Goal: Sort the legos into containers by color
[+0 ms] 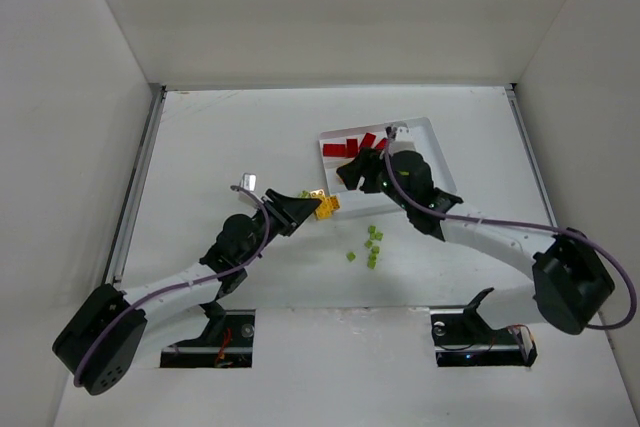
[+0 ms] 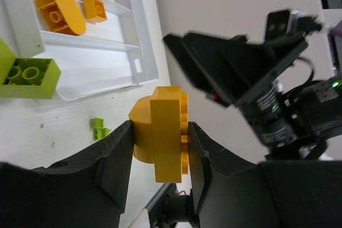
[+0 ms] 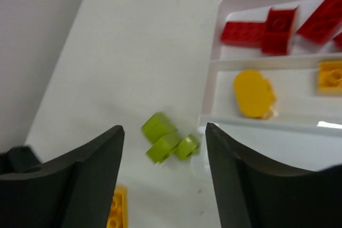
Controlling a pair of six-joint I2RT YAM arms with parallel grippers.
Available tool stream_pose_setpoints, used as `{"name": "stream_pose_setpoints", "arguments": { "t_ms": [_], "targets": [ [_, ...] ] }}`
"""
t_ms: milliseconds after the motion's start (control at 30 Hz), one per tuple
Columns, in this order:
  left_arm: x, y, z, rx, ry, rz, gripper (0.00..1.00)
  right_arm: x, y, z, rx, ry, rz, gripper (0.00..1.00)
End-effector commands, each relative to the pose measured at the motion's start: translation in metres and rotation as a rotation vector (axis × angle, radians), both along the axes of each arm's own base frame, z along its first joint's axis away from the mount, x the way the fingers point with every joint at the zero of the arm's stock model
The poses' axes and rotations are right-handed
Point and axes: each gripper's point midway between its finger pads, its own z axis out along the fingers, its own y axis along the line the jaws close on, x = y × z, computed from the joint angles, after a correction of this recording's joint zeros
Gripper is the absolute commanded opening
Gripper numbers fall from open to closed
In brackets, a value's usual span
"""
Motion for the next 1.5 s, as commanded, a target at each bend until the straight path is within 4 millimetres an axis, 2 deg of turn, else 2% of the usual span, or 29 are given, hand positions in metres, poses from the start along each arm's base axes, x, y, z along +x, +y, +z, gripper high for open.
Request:
{"name": "stream_pose_setpoints", "arguments": {
  "t_ms": [0,133,267,400,733,900,1300,1467],
  "targets": [
    [-0.001,-0.004,0.048,-0.141,-0.104,-0.028,0.29,-0.033,0.025,0.028,0.221,-0.018,0.149,0.73],
    [-0.007,-0.003,0.052,-0.188,-0.11,-0.042,0.29,-0.061,0.039,0.033,0.272,-0.01,0.244,0.76],
    [-0.015,0.002,0.059,-0.234,-0.131,-0.053,0.29,-0.071,0.039,0.037,0.307,-0.013,0.263,0.69],
    [-0.019,0.008,0.058,-0.262,-0.128,-0.042,0.3,-0.085,0.042,0.051,0.371,-0.027,0.312,0.63],
    [-0.025,0.014,0.07,-0.319,-0.165,-0.039,0.3,-0.11,0.063,0.042,0.418,0.044,0.381,0.61],
    [-0.028,0.014,0.076,-0.335,-0.181,-0.047,0.3,-0.11,0.063,0.04,0.43,0.047,0.373,0.54],
    [-0.028,0.012,0.074,-0.347,-0.168,-0.054,0.3,-0.122,0.075,0.054,0.559,0.07,0.458,0.35],
    [-0.025,0.014,0.07,-0.341,-0.159,-0.041,0.33,-0.124,0.07,0.062,0.576,0.06,0.452,0.31]
  ]
}}
